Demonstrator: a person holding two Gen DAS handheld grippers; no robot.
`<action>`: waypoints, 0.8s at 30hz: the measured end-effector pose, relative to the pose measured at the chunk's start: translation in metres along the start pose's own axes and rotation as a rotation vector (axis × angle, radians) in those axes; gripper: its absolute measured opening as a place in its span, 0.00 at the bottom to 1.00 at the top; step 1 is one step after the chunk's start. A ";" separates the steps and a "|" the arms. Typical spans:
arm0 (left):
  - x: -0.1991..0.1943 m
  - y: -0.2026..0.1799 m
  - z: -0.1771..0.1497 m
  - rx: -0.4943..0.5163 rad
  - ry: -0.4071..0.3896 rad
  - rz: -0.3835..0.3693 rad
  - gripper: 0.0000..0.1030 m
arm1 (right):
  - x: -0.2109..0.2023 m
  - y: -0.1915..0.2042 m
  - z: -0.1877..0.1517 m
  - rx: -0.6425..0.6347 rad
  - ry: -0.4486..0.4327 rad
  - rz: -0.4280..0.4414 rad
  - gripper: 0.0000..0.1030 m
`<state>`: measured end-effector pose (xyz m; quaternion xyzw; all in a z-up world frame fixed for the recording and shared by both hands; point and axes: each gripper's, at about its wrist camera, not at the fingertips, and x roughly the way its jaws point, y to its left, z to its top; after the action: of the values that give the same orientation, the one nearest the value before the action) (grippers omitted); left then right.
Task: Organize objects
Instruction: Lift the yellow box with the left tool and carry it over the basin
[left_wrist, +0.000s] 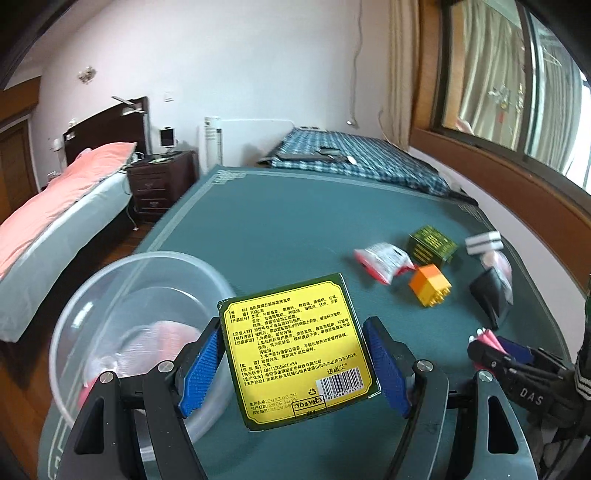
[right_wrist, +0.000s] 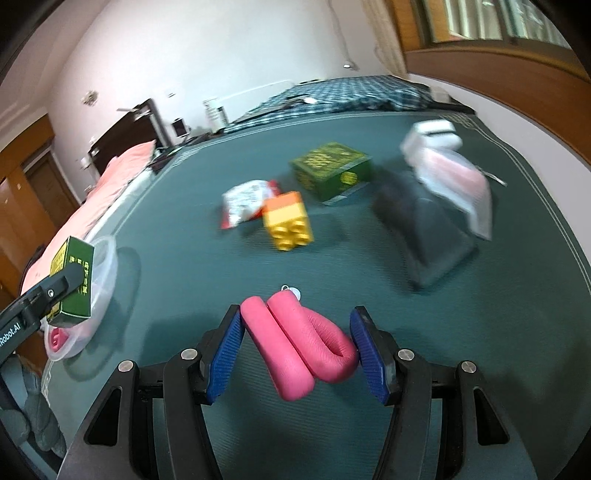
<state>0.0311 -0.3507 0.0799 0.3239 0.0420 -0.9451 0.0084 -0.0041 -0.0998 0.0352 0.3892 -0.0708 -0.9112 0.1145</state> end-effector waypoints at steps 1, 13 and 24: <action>-0.003 0.005 0.001 -0.006 -0.009 0.005 0.76 | 0.002 0.008 0.002 -0.014 0.001 0.007 0.59; -0.011 0.087 0.009 -0.072 -0.063 0.091 0.76 | 0.015 0.094 0.025 -0.146 -0.017 0.081 0.59; 0.008 0.148 0.014 -0.092 -0.020 0.128 0.76 | 0.035 0.170 0.040 -0.254 -0.018 0.149 0.59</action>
<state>0.0225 -0.4990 0.0756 0.3157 0.0646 -0.9429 0.0842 -0.0302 -0.2716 0.0757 0.3569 0.0154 -0.9054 0.2295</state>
